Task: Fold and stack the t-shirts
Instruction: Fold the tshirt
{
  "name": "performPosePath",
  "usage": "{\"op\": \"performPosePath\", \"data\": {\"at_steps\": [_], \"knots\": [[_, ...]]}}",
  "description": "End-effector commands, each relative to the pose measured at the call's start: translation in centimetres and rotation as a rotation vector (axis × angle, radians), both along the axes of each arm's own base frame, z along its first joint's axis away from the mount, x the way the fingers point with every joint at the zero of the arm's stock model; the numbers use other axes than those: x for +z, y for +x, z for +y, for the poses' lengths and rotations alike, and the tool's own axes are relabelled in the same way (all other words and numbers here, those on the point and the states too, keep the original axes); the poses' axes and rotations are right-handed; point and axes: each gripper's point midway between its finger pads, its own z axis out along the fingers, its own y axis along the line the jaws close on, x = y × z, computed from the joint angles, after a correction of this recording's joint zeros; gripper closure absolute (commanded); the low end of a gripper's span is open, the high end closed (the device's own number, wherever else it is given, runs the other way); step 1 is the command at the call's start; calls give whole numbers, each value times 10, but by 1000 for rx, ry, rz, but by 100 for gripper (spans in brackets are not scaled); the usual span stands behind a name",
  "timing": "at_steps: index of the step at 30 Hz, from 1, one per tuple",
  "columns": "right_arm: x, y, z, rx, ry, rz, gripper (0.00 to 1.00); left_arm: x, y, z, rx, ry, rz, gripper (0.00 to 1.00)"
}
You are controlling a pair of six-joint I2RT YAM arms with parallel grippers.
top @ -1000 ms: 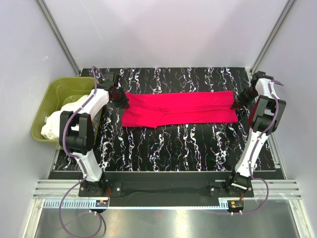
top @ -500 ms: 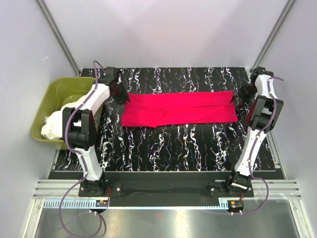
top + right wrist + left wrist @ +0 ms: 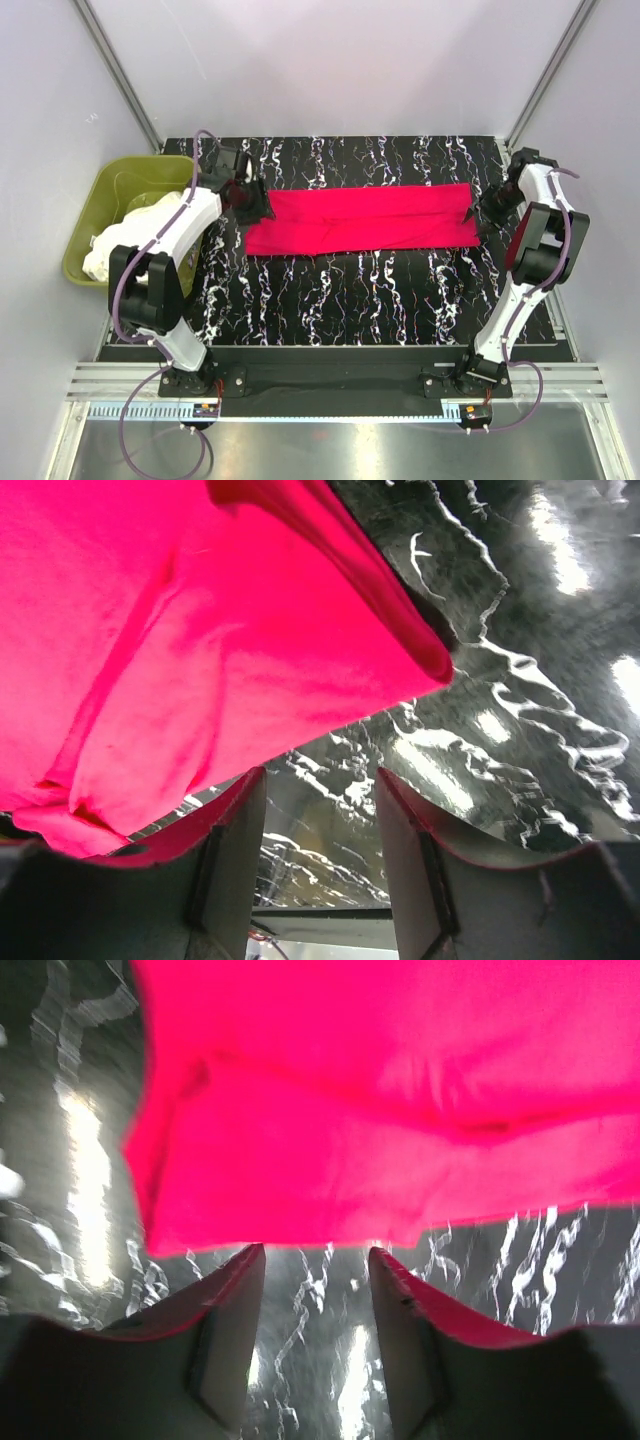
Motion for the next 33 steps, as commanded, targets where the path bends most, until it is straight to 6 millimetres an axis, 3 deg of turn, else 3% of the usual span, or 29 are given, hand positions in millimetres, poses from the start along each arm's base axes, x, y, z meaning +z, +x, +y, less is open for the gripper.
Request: {"op": "performPosePath", "data": {"at_steps": [1,3,5,8,10,14,22,33], "knots": [[1,11,7,24,21,-76,44,-9,-16,-13,-47,-90,25,52],[1,4,8,26,21,-59,41,-14,-26,-13,-38,-109,41,49],[0,1,7,23,9,-61,38,-14,-32,-8,-22,-91,37,37],[-9,-10,7,14,13,-37,36,-27,-43,9,17,-42,66,34],[-15,-15,6,5,27,-24,36,-31,-47,19,46,-23,78,34],[-17,-14,6,-10,36,-34,36,-35,-44,31,87,-2,73,46],[-26,-18,-3,-48,63,-30,37,-65,-40,52,136,8,144,46],[-34,-11,-9,-74,92,-40,38,-84,-24,54,110,15,151,52]]}}
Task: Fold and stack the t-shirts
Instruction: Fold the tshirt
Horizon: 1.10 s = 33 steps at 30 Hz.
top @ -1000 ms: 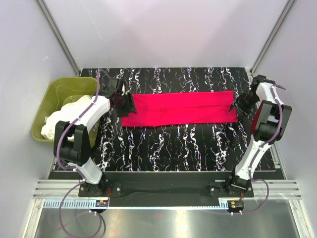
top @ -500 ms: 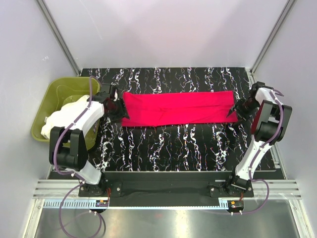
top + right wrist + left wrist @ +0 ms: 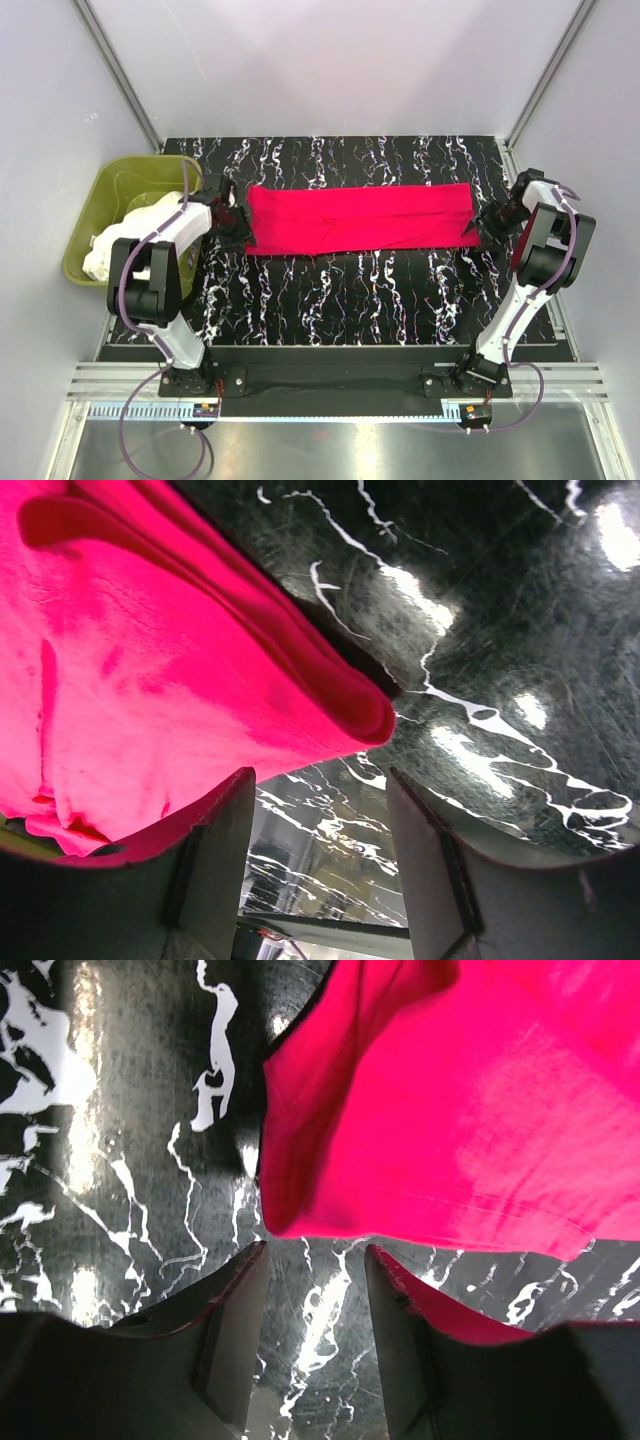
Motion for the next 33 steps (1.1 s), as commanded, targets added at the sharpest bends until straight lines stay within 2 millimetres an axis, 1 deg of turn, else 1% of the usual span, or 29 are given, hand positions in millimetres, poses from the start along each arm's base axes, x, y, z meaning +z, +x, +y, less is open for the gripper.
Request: {"op": "performPosePath", "data": {"at_steps": [1,3,7,11,14,15,18,19,20,21,22,24,25,26,27,28,29,30,31,32,33], "knots": [[10,10,-3,-13,7,-46,39,1,19,2,-23,7,-52,53],[9,10,-3,-13,6,-40,39,-2,23,3,-22,10,-50,55],[3,9,-11,-23,-13,-21,41,-7,33,3,-22,17,-54,57],[-1,5,-19,-39,-47,7,50,-15,39,2,-19,14,-38,59],[-8,-3,-24,-43,-73,43,57,-21,42,2,-20,17,-30,61],[-10,-5,-24,-37,-76,46,72,-22,41,3,-19,23,-28,61],[-19,-14,-27,-33,-97,79,96,-19,42,8,-17,52,-32,61],[-19,-15,-27,-30,-102,84,100,-13,41,9,-15,55,-44,60],[-21,-17,-28,-29,-108,91,100,-12,39,10,-13,59,-44,60],[-20,-18,-30,-32,-119,91,100,-10,38,11,-8,67,-46,57],[-21,-19,-31,-34,-125,96,100,-5,35,11,-7,66,-48,52],[-18,-23,-34,-42,-151,113,100,0,30,11,5,60,-42,47],[-14,-24,-35,-46,-159,112,100,8,27,11,8,57,-55,45],[-12,-27,-37,-52,-173,117,100,11,24,11,10,56,-58,42],[-11,-29,-41,-56,-201,125,100,15,22,10,11,55,-64,41],[-9,-31,-43,-54,-215,132,100,24,20,11,12,55,-74,39],[-5,-31,-46,-56,-230,132,100,30,20,11,9,59,-88,38],[-1,-30,-48,-52,-242,128,97,37,22,12,5,62,-104,37],[5,-30,-46,-45,-244,124,88,47,21,13,0,64,-121,37],[21,-23,-45,-42,-261,76,76,58,27,12,-18,70,-153,37],[32,-17,-40,-30,-272,38,57,66,30,13,-25,73,-170,36]]}}
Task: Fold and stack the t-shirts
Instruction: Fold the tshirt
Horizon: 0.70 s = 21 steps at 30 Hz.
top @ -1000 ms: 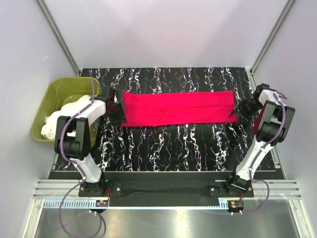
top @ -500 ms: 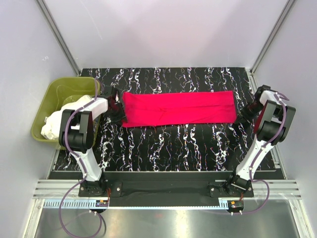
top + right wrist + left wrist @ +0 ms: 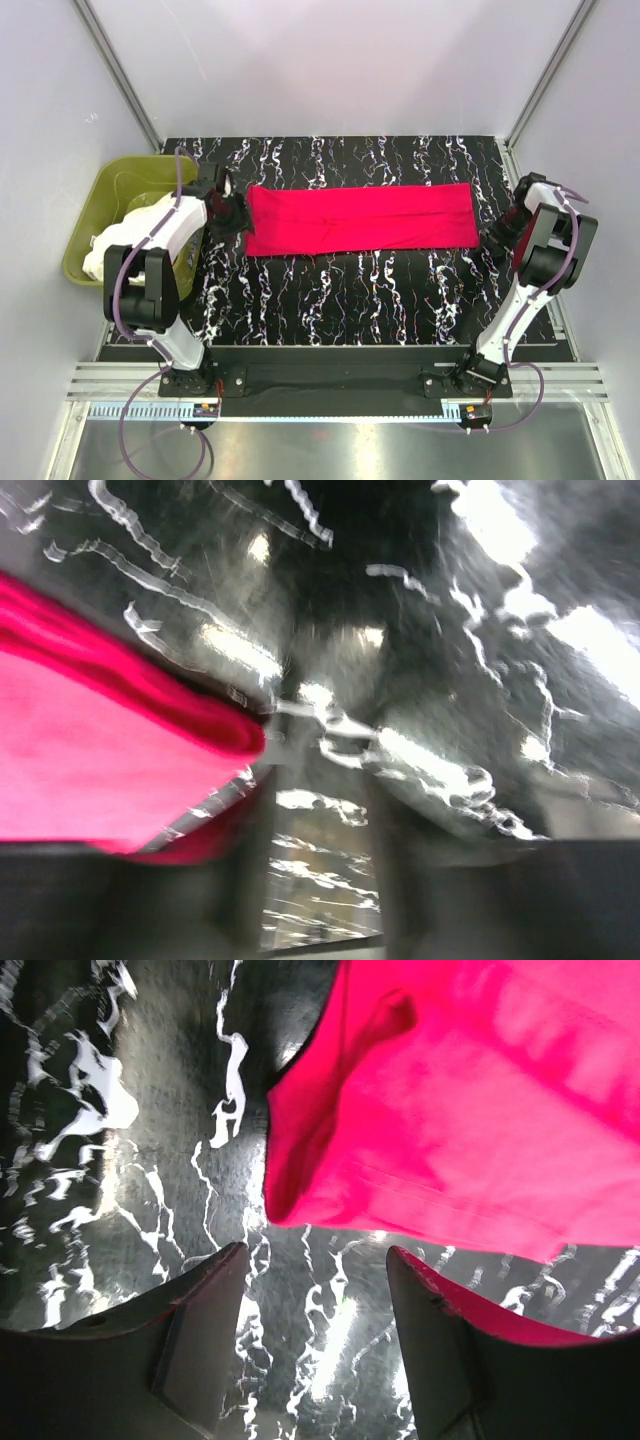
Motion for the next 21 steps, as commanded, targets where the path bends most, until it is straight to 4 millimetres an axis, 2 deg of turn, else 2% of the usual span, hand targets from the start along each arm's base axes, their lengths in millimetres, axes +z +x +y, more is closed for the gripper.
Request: {"op": "performPosePath", "data": {"at_steps": [1,2,3,4,5,6,7,8,10,11,12,13,15,18,21], "knots": [[67,21,6,61,-111,-158,49,54,25,2,-34,23,-147,36],[79,33,21,99,-89,-217,43,58,29,0,-69,23,-162,36],[91,44,50,146,4,-290,38,60,32,-2,-87,15,-168,36],[100,53,69,176,48,-337,36,54,35,-5,-100,6,-149,36],[110,69,107,252,89,-415,34,55,42,-10,-124,-10,-159,36],[119,77,137,298,185,-472,34,53,45,-15,-143,-40,-156,36],[127,96,160,310,226,-556,33,46,54,-19,-158,-53,-161,37],[124,97,193,350,283,-569,34,43,57,-24,-181,-68,-169,37],[126,112,237,358,414,-624,35,33,69,-30,-209,-92,-179,40],[125,115,251,367,444,-632,36,31,72,-31,-225,-94,-183,42],[126,112,279,398,486,-629,37,30,75,-33,-236,-97,-190,44],[124,121,292,422,496,-650,39,26,80,-32,-238,-88,-200,46],[123,119,325,458,554,-641,42,21,86,-30,-245,-67,-210,46],[107,121,355,434,632,-596,48,12,94,-23,-232,-27,-191,46],[92,113,388,459,674,-561,54,18,96,-25,-213,-40,-195,48]]}}
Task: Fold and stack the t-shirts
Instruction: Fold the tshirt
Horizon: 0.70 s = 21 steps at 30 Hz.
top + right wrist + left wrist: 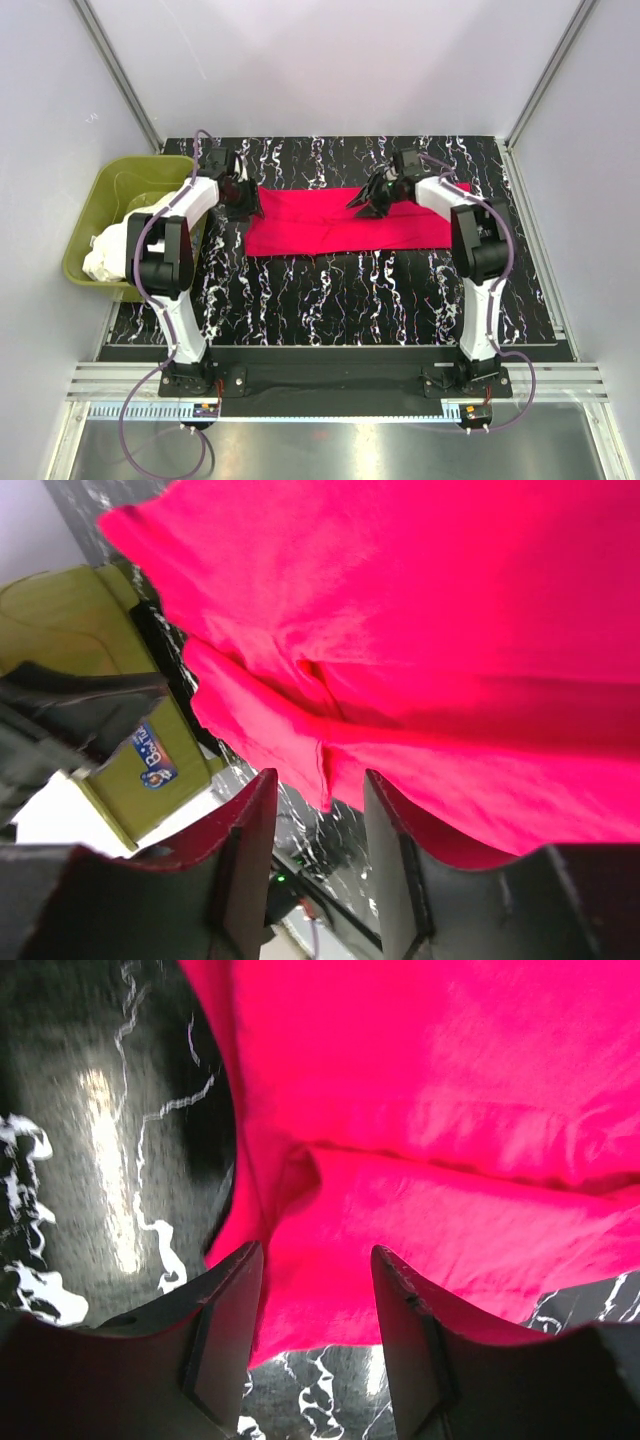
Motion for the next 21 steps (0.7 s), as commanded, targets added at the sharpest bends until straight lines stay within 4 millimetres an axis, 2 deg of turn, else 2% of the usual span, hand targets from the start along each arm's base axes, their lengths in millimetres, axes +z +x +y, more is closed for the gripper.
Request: {"op": "performPosePath", "data": {"at_steps": [1,3,6,7,15,21], "knots": [[22,8,40,25,112,-29,54,35,26,-4,-1,-21,-125,48],[19,2,49,45,111,-21,52,43,23,-7,8,-34,-135,48],[13,-6,61,66,105,-9,39,46,15,-10,23,-53,-126,48],[7,-8,64,68,101,4,38,44,12,-10,26,-55,-117,48],[-14,-15,83,78,119,65,39,60,-12,-18,14,-96,-125,47],[-14,-15,86,75,109,54,41,82,-20,-22,-8,-114,-155,47]]}}
